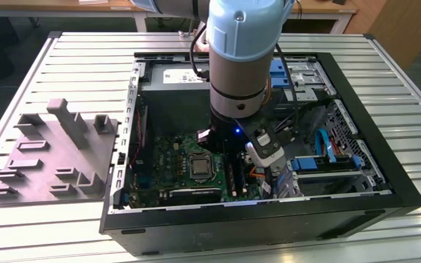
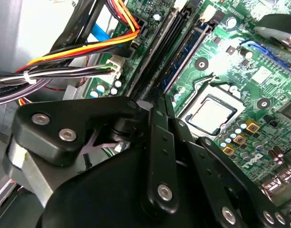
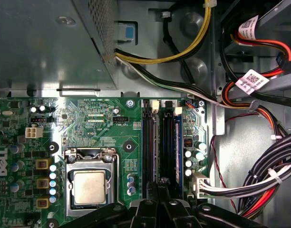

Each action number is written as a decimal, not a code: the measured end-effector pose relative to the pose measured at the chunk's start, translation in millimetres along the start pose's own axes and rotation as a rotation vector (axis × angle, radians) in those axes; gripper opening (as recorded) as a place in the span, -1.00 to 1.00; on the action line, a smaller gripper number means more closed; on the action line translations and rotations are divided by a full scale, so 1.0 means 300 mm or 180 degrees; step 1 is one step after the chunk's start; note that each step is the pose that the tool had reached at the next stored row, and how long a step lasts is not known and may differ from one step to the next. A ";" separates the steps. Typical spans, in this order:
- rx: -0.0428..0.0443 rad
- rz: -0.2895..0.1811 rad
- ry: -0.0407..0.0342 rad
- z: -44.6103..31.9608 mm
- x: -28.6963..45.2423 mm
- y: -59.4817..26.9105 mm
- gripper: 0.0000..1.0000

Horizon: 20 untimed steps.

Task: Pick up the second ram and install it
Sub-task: 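Insert the second ram into the second slot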

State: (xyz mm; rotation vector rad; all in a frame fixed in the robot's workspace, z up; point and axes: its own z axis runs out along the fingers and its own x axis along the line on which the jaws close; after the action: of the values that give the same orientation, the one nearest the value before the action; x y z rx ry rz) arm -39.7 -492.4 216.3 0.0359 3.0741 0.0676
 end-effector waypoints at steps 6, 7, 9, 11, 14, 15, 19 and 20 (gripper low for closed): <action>0.0001 0.0000 0.0000 -0.001 0.000 0.000 -0.62; 0.0001 0.0000 0.0000 -0.001 0.000 0.000 -0.62; 0.0002 0.0000 0.0001 -0.009 -0.001 0.000 -0.62; 0.0002 0.0000 0.0000 -0.021 -0.001 0.001 -0.62; 0.0001 0.0000 0.0000 -0.045 -0.003 0.002 -0.62; 0.0001 0.0000 0.0000 -0.054 -0.004 0.002 -0.62; 0.0001 0.0000 0.0000 -0.089 -0.006 0.004 -0.62; 0.0002 0.0000 0.0000 -0.096 -0.006 0.004 -0.62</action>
State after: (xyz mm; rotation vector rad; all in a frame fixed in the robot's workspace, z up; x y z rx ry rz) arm -39.7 -492.4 245.2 0.0360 3.0742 0.0669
